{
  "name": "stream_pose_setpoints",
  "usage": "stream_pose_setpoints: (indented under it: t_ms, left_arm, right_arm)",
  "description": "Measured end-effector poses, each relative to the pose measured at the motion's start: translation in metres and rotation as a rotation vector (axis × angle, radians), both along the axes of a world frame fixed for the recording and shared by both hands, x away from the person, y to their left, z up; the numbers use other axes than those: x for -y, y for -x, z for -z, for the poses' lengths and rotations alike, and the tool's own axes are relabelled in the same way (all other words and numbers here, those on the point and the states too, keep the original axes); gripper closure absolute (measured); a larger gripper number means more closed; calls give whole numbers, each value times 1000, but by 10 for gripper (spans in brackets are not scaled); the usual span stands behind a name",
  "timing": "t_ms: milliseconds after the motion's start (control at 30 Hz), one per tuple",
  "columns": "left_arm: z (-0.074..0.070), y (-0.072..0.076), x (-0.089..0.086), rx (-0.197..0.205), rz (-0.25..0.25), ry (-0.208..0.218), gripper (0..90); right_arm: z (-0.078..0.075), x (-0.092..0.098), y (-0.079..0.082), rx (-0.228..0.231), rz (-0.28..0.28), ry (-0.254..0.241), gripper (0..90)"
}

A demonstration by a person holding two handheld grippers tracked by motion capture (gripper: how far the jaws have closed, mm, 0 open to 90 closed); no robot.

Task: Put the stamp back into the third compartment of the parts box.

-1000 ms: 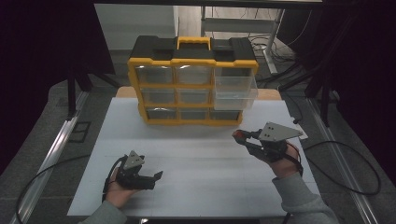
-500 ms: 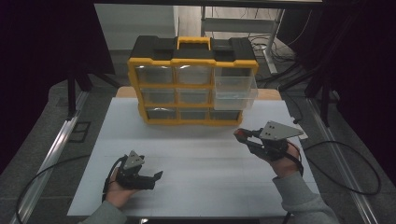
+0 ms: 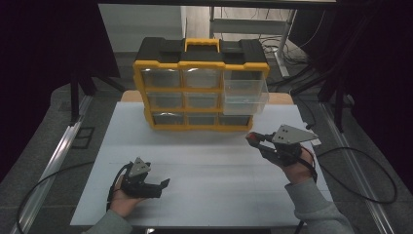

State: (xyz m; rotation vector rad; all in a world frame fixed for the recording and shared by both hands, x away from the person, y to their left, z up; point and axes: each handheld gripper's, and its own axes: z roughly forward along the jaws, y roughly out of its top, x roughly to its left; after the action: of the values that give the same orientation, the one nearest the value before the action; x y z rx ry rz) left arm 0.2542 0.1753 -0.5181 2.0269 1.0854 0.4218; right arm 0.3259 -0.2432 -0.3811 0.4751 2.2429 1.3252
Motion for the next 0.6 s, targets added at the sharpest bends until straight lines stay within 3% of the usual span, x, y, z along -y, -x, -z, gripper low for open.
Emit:
stream_pose_setpoints:
  t_ms: [600]
  left_arm:
    - [0,0,0,1,-2,1,68]
  right_arm:
    - [-3,2,-2,12,14,-11,744]
